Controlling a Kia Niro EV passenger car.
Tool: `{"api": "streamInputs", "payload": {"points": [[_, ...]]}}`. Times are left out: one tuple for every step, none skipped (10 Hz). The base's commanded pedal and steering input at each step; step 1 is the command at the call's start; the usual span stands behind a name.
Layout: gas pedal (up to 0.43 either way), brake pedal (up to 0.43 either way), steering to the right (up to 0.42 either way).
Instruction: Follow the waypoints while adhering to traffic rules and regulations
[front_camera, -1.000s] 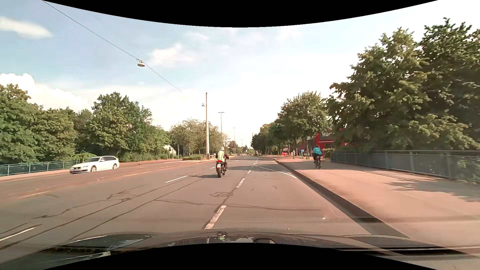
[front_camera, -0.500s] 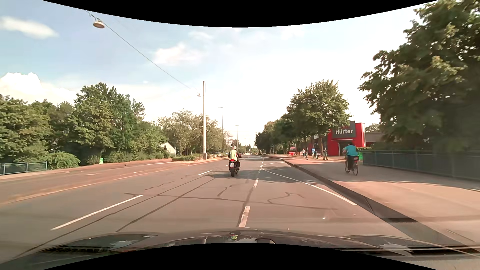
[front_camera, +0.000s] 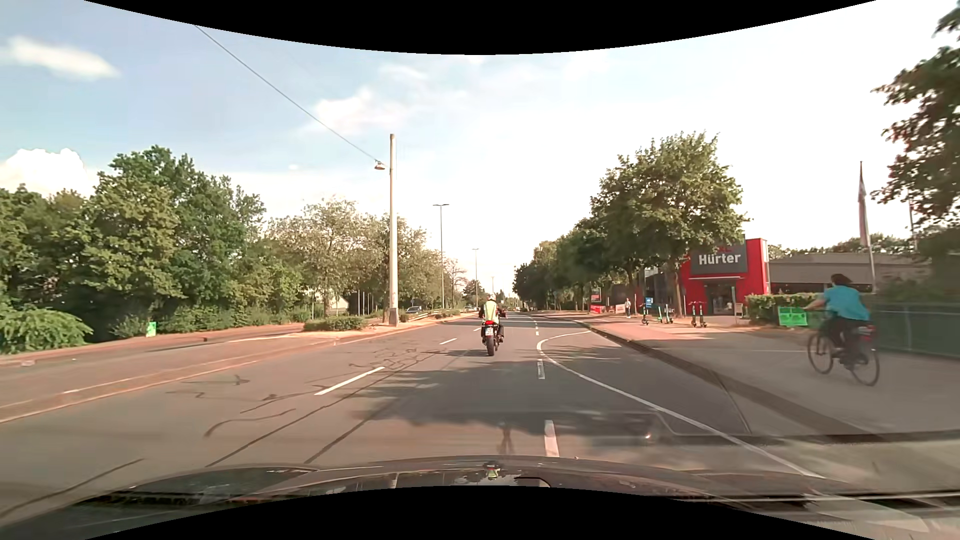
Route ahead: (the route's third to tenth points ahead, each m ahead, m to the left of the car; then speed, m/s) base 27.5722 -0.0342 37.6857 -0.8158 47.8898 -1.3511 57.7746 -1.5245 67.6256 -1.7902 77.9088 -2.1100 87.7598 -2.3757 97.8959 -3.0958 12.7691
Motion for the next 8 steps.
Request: {"api": "streamInputs", "payload": {"points": [[0.150, 0.000, 0.005], [0.150, 0.000, 0.005], [0.157, 0.000, 0.005], [0.157, 0.000, 0.006], [0.157, 0.000, 0.006], [0.157, 0.000, 0.008], [0.157, 0.000, 0.019], [0.157, 0.000, 0.026]]}}
